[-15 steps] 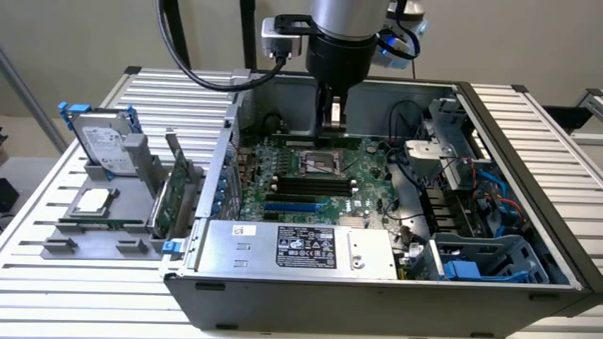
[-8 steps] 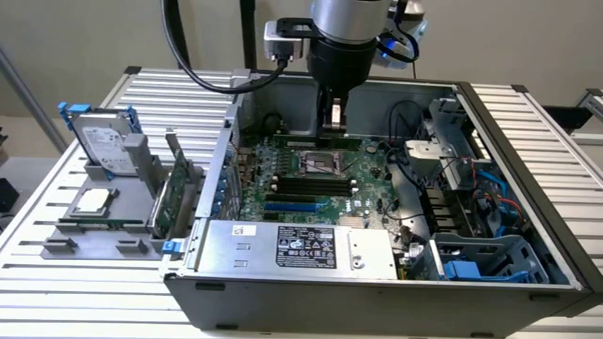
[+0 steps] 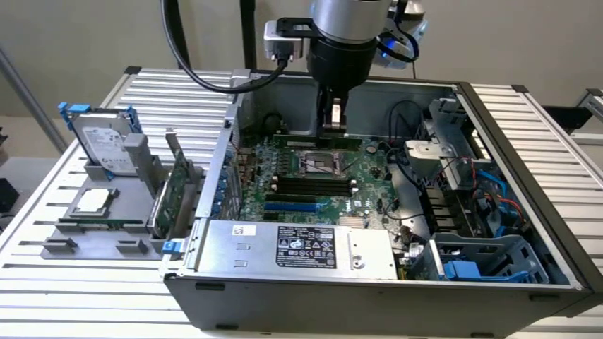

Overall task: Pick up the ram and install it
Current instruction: 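Insert the ram into the slot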

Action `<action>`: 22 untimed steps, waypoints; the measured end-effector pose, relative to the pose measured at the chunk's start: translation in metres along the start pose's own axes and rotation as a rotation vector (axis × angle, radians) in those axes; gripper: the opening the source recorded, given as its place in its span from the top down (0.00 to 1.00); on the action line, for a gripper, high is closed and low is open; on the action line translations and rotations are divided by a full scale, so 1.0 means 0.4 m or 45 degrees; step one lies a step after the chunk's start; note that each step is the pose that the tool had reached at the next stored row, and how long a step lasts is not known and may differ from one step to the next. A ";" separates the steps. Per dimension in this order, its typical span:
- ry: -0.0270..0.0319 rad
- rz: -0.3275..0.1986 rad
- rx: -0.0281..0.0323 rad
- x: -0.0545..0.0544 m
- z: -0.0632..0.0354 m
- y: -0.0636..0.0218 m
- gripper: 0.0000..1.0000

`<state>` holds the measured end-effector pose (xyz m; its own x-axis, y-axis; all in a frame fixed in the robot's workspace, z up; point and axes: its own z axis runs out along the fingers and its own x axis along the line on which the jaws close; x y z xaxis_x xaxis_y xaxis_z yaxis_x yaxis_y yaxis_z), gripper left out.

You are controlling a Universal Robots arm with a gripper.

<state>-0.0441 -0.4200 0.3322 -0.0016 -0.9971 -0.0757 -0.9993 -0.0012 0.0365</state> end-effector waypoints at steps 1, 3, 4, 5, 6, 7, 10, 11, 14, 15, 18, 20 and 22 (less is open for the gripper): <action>-0.0001 0.000 0.0001 0.000 0.000 0.000 1.00; -0.0001 0.000 0.0001 0.000 0.000 0.000 1.00; -0.0002 0.000 0.0000 0.000 0.000 0.000 1.00; -0.0001 0.000 0.0001 0.000 0.000 0.000 1.00; -0.0001 0.000 0.0000 0.000 0.000 0.000 1.00; -0.0001 0.000 0.0000 0.000 0.000 0.000 1.00; -0.0001 0.000 0.0001 0.000 0.000 0.000 1.00; -0.0001 0.000 0.0001 0.000 0.000 0.000 1.00; 0.0023 0.000 0.0000 -0.002 0.002 0.000 1.00; 0.0045 0.000 0.0001 -0.005 0.003 0.000 1.00; 0.0110 0.000 0.0000 -0.017 0.013 0.000 1.00; 0.0155 0.001 -0.0001 -0.023 0.021 -0.001 1.00; 0.0181 0.000 -0.0001 -0.024 0.030 -0.001 1.00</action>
<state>-0.0439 -0.4094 0.3210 -0.0015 -0.9981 -0.0615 -0.9993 -0.0008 0.0366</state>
